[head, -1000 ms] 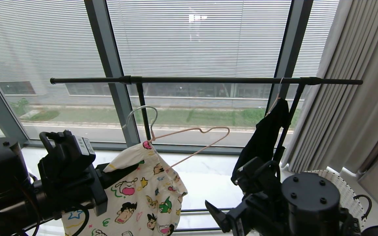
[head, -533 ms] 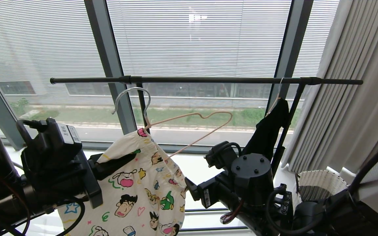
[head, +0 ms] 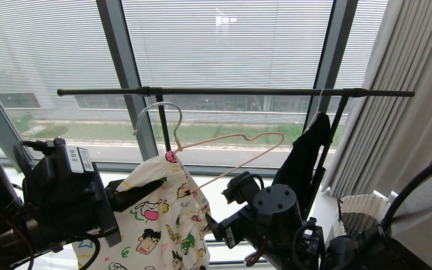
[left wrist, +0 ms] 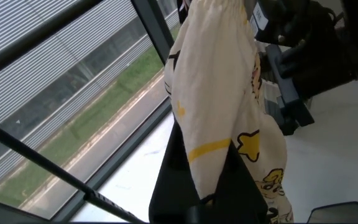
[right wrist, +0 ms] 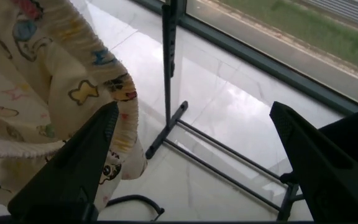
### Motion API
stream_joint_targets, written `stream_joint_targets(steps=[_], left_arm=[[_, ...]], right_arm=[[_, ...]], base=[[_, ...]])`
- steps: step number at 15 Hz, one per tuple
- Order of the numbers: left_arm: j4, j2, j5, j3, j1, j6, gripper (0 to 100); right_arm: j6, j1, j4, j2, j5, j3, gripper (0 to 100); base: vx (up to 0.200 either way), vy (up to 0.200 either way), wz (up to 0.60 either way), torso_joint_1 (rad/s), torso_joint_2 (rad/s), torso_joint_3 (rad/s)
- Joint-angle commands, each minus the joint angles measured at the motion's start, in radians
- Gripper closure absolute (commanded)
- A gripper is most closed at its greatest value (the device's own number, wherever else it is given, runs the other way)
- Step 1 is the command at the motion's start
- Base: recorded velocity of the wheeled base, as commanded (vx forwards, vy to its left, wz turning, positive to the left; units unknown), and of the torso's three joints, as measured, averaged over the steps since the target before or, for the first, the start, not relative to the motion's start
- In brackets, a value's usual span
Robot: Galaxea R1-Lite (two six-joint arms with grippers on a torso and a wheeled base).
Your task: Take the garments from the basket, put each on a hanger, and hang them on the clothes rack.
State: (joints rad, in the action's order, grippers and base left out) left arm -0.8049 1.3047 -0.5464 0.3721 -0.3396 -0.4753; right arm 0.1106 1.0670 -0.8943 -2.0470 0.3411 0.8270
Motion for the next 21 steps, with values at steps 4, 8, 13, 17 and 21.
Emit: stream_joint_targets(steps=[4,8,13,17,21], left_arm=[[0.0,-0.004,0.0,0.001,-0.007,-0.002,100],[0.003,-0.042,0.0,-0.009,-0.061,-0.003,100],[0.003,-0.047,0.0,-0.009,-0.061,-0.002,100],[0.004,-0.042,0.003,-0.027,-0.024,-0.002,100],[0.003,-0.042,0.003,-0.039,0.054,-0.003,100]], right_arm=[[-0.011,0.06,0.005,-0.022,-0.008,0.001,0],[-0.009,0.051,0.005,-0.045,-0.008,0.023,0],[-0.017,0.019,0.005,-0.068,0.021,0.032,0],[-0.141,-0.091,0.003,-0.05,0.085,-0.005,0],[-0.232,-0.203,0.0,-0.005,0.082,-0.02,0]], base=[[0.0,0.0,0.0,0.0,0.0,0.0],[0.0,0.0,0.0,0.0,0.0,0.0],[0.0,0.0,0.0,0.0,0.0,0.0],[0.0,0.0,0.0,0.0,0.0,0.0],[0.0,0.0,0.0,0.0,0.0,0.0]])
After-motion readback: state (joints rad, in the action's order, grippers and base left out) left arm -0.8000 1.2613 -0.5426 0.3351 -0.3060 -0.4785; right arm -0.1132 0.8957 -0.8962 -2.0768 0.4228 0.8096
